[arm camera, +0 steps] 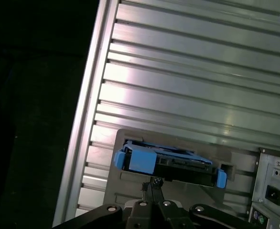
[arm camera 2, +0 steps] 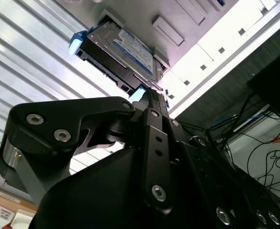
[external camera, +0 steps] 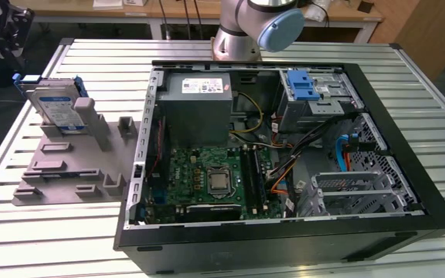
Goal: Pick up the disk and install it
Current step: 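Pick up the disk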
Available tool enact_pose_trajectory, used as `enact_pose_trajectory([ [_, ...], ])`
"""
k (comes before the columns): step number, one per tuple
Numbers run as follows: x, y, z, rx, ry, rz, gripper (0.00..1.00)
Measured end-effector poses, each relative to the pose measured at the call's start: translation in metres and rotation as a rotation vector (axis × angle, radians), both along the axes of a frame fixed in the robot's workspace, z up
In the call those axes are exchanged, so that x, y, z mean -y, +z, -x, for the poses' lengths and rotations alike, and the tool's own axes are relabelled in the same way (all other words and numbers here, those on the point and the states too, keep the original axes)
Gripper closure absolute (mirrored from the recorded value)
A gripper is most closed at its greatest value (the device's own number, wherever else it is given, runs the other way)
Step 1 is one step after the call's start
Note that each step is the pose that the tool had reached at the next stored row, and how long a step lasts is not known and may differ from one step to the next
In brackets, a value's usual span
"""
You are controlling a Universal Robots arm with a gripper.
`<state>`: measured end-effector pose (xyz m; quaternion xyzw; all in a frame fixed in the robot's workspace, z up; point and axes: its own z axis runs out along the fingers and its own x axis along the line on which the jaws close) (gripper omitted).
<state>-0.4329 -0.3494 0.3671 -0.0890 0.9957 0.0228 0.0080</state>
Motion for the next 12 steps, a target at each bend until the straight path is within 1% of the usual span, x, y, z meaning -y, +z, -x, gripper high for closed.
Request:
enact_pose_trajectory([
  [12, 0.0000, 0.0000, 0.0000, 0.0000, 0.037, 0.0000, 0.89],
])
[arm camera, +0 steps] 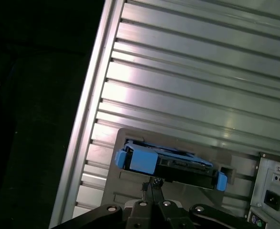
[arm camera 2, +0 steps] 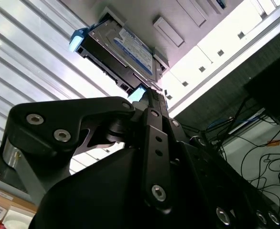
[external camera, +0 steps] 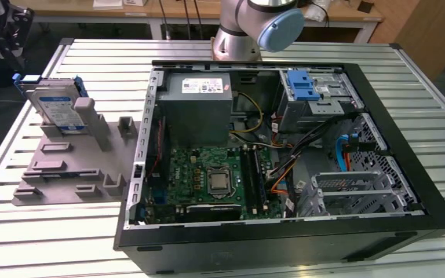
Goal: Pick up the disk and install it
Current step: 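Pick up the disk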
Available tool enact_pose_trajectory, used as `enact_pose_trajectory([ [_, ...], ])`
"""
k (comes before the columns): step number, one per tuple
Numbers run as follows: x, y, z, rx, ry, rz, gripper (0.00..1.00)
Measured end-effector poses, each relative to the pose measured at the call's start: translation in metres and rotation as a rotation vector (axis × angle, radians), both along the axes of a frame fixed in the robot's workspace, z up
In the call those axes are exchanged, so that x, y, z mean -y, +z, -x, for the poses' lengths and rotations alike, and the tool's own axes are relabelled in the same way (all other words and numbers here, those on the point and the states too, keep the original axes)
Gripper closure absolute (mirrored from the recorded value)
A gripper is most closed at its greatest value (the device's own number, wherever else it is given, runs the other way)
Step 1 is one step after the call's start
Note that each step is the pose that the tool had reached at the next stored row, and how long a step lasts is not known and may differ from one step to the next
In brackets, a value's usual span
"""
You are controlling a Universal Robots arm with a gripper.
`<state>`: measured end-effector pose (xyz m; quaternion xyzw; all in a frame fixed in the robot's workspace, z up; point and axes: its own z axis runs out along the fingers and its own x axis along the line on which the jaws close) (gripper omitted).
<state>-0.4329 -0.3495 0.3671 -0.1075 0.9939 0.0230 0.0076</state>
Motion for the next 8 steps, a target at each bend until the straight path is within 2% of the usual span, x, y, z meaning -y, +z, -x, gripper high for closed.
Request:
enact_pose_trajectory([
  [8, 0.0000, 0.0000, 0.0000, 0.0000, 0.026, 0.0000, 0.89],
])
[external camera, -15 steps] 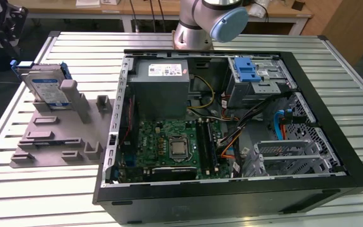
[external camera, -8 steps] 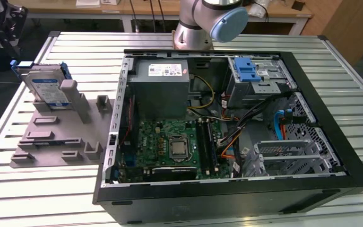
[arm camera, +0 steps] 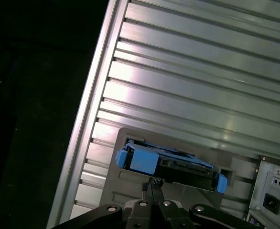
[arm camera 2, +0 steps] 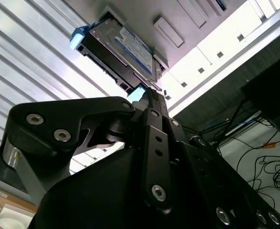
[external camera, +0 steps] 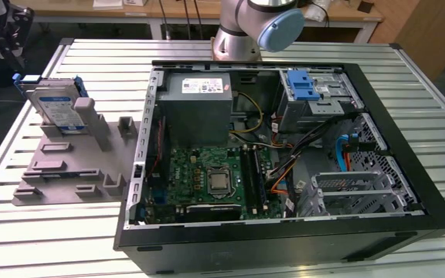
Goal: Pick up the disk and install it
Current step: 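Pick up the disk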
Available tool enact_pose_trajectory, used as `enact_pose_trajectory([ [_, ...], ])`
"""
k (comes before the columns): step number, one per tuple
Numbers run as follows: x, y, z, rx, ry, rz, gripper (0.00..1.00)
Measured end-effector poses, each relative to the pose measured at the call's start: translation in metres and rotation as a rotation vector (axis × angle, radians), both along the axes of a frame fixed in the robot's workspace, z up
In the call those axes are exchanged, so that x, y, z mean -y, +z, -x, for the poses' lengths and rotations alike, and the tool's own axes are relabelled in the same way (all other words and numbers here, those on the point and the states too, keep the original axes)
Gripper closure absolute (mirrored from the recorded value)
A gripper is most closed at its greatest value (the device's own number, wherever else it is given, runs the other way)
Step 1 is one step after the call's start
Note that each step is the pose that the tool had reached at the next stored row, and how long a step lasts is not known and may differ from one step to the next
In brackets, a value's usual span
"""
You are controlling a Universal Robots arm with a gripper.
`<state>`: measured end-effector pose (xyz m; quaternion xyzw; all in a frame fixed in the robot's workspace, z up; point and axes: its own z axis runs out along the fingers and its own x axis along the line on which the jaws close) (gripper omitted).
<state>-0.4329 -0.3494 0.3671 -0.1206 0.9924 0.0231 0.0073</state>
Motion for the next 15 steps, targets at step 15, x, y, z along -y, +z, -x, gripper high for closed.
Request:
enact_pose_trajectory([
  [15, 0.0000, 0.0001, 0.0003, -0.0001, 0.044, 0.0000, 0.89],
])
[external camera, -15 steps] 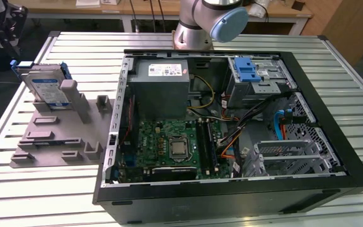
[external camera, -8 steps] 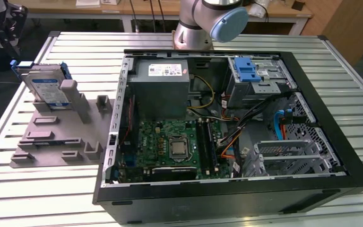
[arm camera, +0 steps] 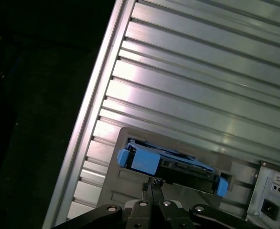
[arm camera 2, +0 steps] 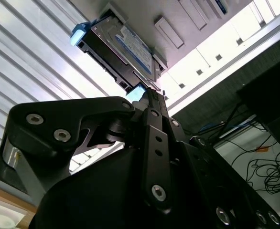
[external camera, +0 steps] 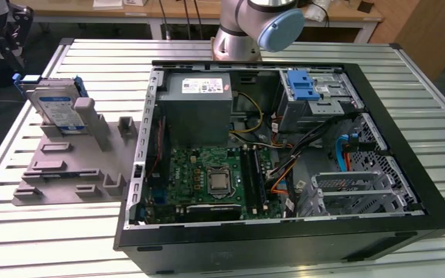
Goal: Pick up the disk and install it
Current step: 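Pick up the disk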
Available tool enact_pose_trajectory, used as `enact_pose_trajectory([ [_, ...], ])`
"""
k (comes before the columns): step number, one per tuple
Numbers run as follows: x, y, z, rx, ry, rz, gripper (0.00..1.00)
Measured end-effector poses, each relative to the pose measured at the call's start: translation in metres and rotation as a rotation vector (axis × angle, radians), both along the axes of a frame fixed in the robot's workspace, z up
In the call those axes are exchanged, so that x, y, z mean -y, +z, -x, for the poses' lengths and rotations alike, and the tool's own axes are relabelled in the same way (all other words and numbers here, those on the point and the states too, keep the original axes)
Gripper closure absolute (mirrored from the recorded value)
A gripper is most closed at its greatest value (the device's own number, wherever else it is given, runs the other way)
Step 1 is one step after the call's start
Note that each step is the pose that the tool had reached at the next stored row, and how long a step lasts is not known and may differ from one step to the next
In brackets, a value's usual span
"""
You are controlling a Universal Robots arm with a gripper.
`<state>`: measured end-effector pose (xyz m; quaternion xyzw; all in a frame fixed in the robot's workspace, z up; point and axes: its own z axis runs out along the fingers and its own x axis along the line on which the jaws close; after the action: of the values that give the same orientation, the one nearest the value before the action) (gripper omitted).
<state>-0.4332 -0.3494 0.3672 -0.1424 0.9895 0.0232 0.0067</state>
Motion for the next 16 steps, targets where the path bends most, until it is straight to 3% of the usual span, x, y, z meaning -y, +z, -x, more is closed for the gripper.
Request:
enact_pose_trajectory([
  [16, 0.0000, -0.0001, 0.0000, 0.0001, 0.051, -0.0001, 0.89],
])
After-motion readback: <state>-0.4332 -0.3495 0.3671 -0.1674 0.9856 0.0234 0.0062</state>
